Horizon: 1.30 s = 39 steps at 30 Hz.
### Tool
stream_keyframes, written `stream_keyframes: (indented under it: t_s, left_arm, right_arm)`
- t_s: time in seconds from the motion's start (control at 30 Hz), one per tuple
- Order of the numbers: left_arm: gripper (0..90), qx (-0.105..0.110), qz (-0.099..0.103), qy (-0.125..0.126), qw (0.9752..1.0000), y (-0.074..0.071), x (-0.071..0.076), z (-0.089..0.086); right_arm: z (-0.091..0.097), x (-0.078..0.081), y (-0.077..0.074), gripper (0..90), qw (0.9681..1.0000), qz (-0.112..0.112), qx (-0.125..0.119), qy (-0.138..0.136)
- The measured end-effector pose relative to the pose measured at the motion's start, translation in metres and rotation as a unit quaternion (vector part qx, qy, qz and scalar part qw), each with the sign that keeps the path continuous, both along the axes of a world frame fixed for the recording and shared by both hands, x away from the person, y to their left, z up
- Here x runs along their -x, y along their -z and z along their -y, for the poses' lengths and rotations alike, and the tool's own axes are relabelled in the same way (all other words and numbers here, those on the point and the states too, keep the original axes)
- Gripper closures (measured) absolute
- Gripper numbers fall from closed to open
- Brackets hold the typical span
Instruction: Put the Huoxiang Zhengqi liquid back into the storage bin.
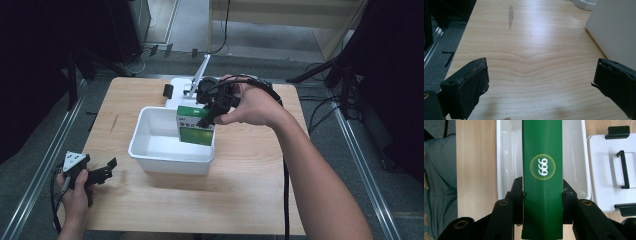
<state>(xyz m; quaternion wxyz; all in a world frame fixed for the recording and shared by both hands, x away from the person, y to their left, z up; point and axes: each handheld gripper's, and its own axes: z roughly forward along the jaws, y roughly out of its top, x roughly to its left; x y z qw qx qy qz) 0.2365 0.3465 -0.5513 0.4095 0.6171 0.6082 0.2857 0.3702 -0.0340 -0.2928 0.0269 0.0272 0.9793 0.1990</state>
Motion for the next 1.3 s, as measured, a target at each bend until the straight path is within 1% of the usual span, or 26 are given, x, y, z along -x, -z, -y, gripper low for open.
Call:
stream_keyframes:
  t_s: [0.1, 0.13, 0.33, 0.43, 0.47, 0.5, 0.6, 0.63, 0.73, 0.87, 0.93, 1.07, 1.13, 1.2, 1.3]
  left_arm:
    - [0.2, 0.001, 0.001, 0.0, 1.0, 0.0, 0.0, 0.0]
    - [0.2, 0.001, 0.001, -0.001, 1.0, 0.0, 0.0, 0.0]
    - [0.2, 0.0, 0.001, -0.001, 1.0, 0.0, 0.0, 0.0]
    - [0.2, 0.0, 0.001, -0.002, 1.0, 0.0, 0.0, 0.0]
    - [0.2, 0.001, 0.002, -0.002, 1.0, 0.0, 0.0, 0.0]
    - [0.2, 0.001, 0.001, -0.002, 1.0, 0.0, 0.0, 0.0]
    - [0.2, 0.001, 0.002, -0.001, 1.0, 0.0, 0.0, 0.0]
    - [0.2, 0.001, 0.002, -0.002, 1.0, 0.0, 0.0, 0.0]
    - [0.2, 0.002, 0.003, -0.002, 1.0, 0.0, 0.0, 0.0]
    - [0.2, 0.002, 0.002, -0.002, 1.0, 0.0, 0.0, 0.0]
    - [0.3, 0.002, 0.003, -0.002, 1.0, 0.0, 0.0, 0.0]
    - [0.2, 0.002, 0.004, -0.002, 1.0, 0.0, 0.0, 0.0]
    - [0.2, 0.002, 0.004, -0.002, 1.0, 0.0, 0.0, 0.0]
    - [0.2, 0.002, 0.004, -0.002, 1.0, 0.0, 0.0, 0.0]
    - [0.2, 0.002, 0.004, -0.002, 1.0, 0.0, 0.0, 0.0]
  right_arm:
    - [-0.001, -0.002, 0.004, 65.0, 1.0, -0.003, 0.001, -0.008]
    - [-0.001, -0.004, 0.007, 64.9, 0.9998, -0.001, 0.002, -0.018]
    - [-0.002, -0.008, 0.016, 64.8, 0.9996, 0.0, 0.004, -0.028]
    - [-0.002, -0.009, 0.02, 64.8, 0.9996, -0.002, 0.007, -0.027]
    - [-0.003, -0.01, 0.024, 64.8, 0.9996, 0.0, 0.007, -0.028]
    - [-0.003, -0.01, 0.024, 64.8, 0.9996, 0.0, 0.007, -0.028]
    - [-0.004, -0.011, 0.033, 64.7, 0.9996, -0.004, 0.009, -0.027]
    - [-0.004, -0.012, 0.036, 64.7, 0.9995, -0.003, 0.009, -0.031]
    - [-0.005, -0.014, 0.042, 64.7, 0.9995, -0.009, 0.01, -0.027]
    - [-0.007, -0.016, 0.052, 64.7, 0.9995, -0.008, 0.013, -0.028]
    - [-0.008, -0.016, 0.058, 64.7, 0.9995, -0.006, 0.014, -0.029]
    - [-0.009, -0.017, 0.068, 64.6, 0.9992, -0.011, 0.017, -0.035]
    - [-0.009, -0.018, 0.073, 64.7, 0.999, -0.01, 0.018, -0.039]
    - [-0.009, -0.017, 0.076, 64.6, 0.9991, -0.011, 0.021, -0.035]
    - [-0.009, -0.017, 0.081, 64.6, 0.999, -0.008, 0.016, -0.042]
